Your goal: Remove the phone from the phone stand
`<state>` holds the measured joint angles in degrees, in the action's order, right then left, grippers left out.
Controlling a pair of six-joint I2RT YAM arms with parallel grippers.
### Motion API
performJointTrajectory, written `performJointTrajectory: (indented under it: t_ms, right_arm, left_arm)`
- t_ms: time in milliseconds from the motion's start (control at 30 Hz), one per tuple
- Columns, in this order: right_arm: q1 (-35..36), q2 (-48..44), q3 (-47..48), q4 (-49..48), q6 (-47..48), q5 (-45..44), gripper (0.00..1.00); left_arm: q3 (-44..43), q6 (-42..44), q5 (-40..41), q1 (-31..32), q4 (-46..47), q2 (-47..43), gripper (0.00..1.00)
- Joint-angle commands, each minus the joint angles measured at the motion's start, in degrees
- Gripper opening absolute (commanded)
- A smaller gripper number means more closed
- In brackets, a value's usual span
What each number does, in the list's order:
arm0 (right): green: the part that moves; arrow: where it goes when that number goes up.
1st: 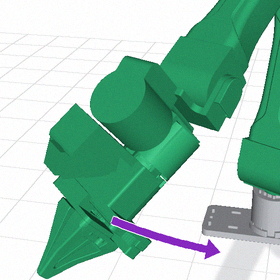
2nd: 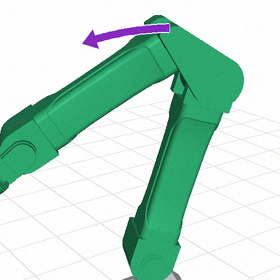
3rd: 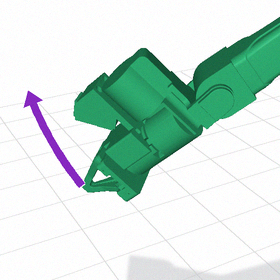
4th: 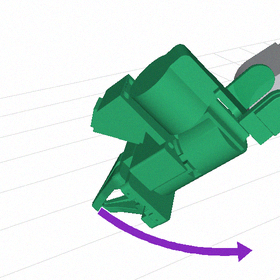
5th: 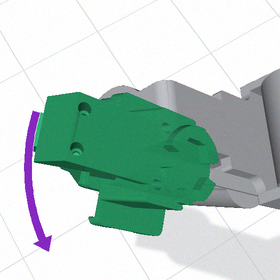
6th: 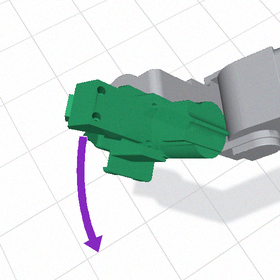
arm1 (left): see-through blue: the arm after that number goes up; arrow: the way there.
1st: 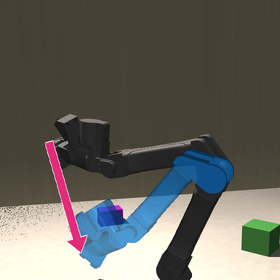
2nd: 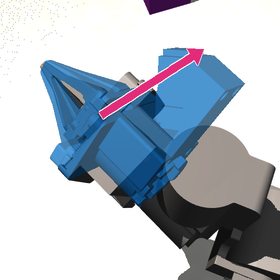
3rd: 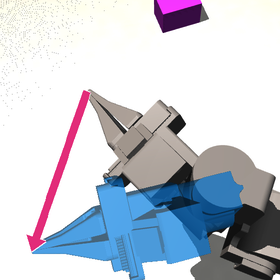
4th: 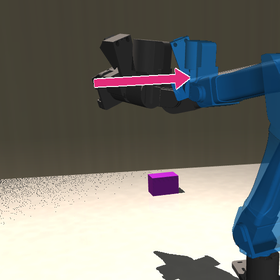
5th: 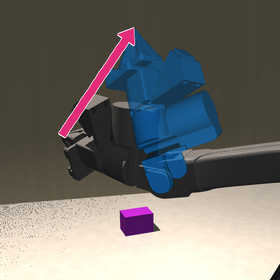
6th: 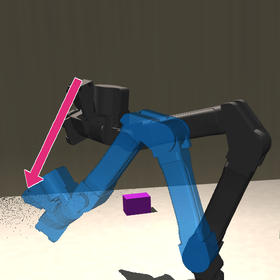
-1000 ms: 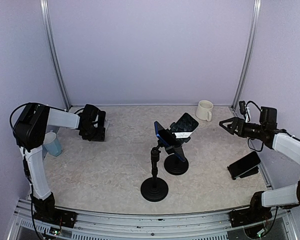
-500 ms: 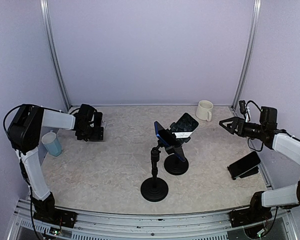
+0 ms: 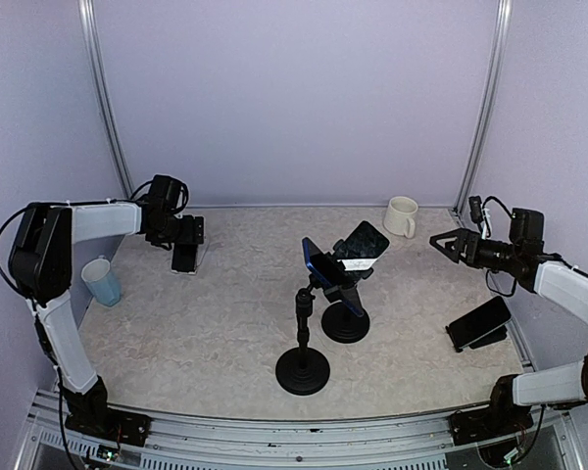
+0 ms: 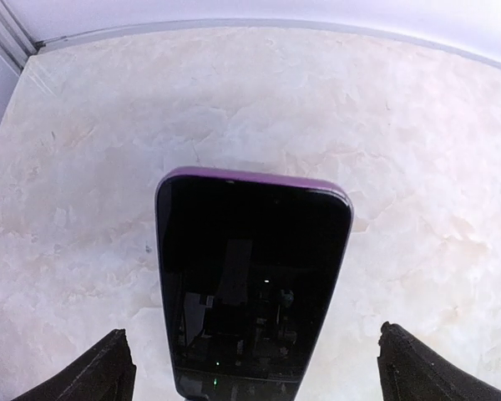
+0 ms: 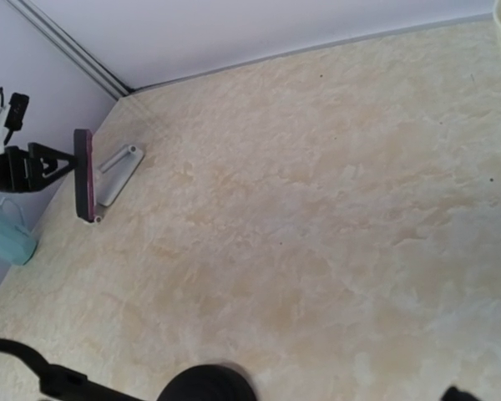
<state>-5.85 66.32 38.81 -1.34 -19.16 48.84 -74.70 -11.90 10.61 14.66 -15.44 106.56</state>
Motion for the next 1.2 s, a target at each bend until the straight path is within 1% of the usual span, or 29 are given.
performJointTrajectory:
  t_ms: [0,433,633,733,767,900,1000,1167]
  right_arm:
    - [-0.66,-1.13,0.05,0.16,0.39,0.47,1.00]
    - [-0.66,-0.80,0.66,1.08,0.87,-0.10,1.00]
    - [-0.66,-0.65,0.70,1.30,0.96,-0.24,1.00]
    - [-0.66,-0.75,0.80,1.53,1.13,-0.54,1.00]
    - [-0.66,-0.76,0.79,1.74,1.22,-0.62,1.00]
    - [-0.66,-0.84,0.66,2.05,1.46,-0.76,1.00]
    - [-0.66,-0.92,0.50,2.06,1.42,-0.85,1.00]
    - [-0.66,-0.92,0.39,1.95,1.42,-0.76,1.00]
  left_arm:
    - [-2.62,1.24,0.88,-0.59,-1.62,2.71,0.99]
    - [-2.96,1.18,-0.34,-0.67,-0.11,7.16,0.98]
    - [-3.37,1.56,0.86,-0.61,0.15,7.29,0.88]
    - [-4.46,1.85,0.95,-0.66,-0.55,7.71,0.81]
    - [-4.90,1.89,1.05,-0.68,-0.77,7.89,0.77]
    - [-5.99,1.94,1.16,-0.62,-1.39,7.81,0.70]
    - [-6.86,2.02,1.21,-0.64,-2.06,7.46,0.67]
    - [-7.77,2.35,1.64,-0.68,-3.05,5.80,0.67]
